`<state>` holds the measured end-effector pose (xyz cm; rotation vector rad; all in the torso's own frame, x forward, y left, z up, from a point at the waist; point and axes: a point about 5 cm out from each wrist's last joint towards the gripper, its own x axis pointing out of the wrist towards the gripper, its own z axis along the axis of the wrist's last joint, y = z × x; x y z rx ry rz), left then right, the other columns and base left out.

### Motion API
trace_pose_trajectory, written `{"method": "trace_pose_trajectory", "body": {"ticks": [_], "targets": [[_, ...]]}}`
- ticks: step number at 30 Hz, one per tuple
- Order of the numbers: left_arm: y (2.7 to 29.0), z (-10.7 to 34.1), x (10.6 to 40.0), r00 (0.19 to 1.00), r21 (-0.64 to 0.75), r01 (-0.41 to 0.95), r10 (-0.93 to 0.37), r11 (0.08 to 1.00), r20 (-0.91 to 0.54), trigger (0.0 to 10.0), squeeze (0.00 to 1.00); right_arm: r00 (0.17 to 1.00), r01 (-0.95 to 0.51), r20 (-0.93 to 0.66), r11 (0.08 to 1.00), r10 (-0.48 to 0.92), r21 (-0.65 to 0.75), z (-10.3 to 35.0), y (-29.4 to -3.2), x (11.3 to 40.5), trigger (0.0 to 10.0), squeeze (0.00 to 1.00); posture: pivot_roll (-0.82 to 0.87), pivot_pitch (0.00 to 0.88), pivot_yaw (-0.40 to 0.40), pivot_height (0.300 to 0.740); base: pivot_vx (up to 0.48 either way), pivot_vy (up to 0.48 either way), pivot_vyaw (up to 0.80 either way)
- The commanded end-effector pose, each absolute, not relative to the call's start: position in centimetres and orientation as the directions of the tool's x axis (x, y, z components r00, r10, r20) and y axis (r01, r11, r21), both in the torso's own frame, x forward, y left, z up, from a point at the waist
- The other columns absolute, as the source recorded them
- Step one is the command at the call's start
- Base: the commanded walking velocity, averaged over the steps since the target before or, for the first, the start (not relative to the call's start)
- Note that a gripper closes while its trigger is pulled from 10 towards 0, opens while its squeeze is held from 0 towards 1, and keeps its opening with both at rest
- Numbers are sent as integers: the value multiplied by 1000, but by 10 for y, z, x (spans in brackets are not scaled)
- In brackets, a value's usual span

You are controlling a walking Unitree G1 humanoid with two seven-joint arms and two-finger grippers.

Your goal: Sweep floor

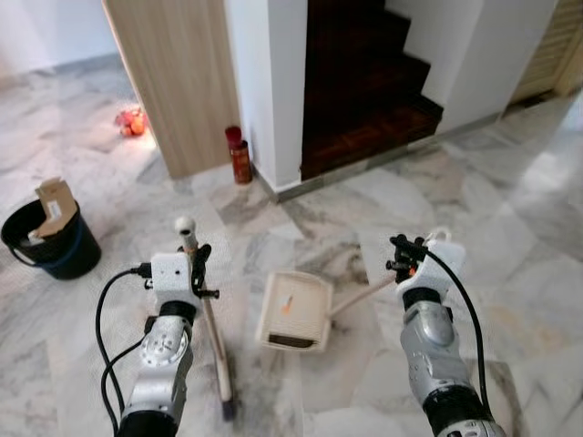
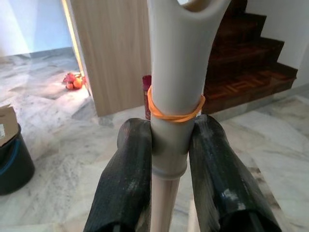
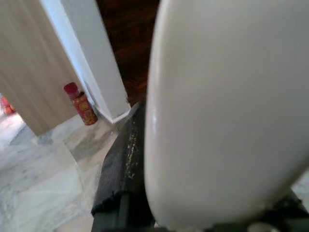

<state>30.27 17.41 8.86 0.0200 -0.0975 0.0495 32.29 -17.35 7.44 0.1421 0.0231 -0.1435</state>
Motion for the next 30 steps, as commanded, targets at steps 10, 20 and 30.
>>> {"method": "trace_pose_trajectory", "body": {"ticks": [10, 20, 30], "targets": [[182, 97, 303, 989, 27, -71, 67, 997, 133, 10000, 0, 992, 115, 30, 983, -121, 143, 90, -165, 331, 10000, 0, -7, 61, 12, 740, 0, 332, 0], [182, 97, 303, 989, 29, -71, 66, 997, 131, 10000, 0, 993, 114, 25, 984, -118, 136, 89, -164, 330, 10000, 0, -6, 59, 10, 740, 0, 331, 0], [183, 97, 303, 989, 30, -70, 66, 997, 131, 10000, 0, 993, 109, 24, 985, -113, 137, 88, -161, 330, 10000, 0, -4, 53, 13, 740, 0, 331, 0]]}}
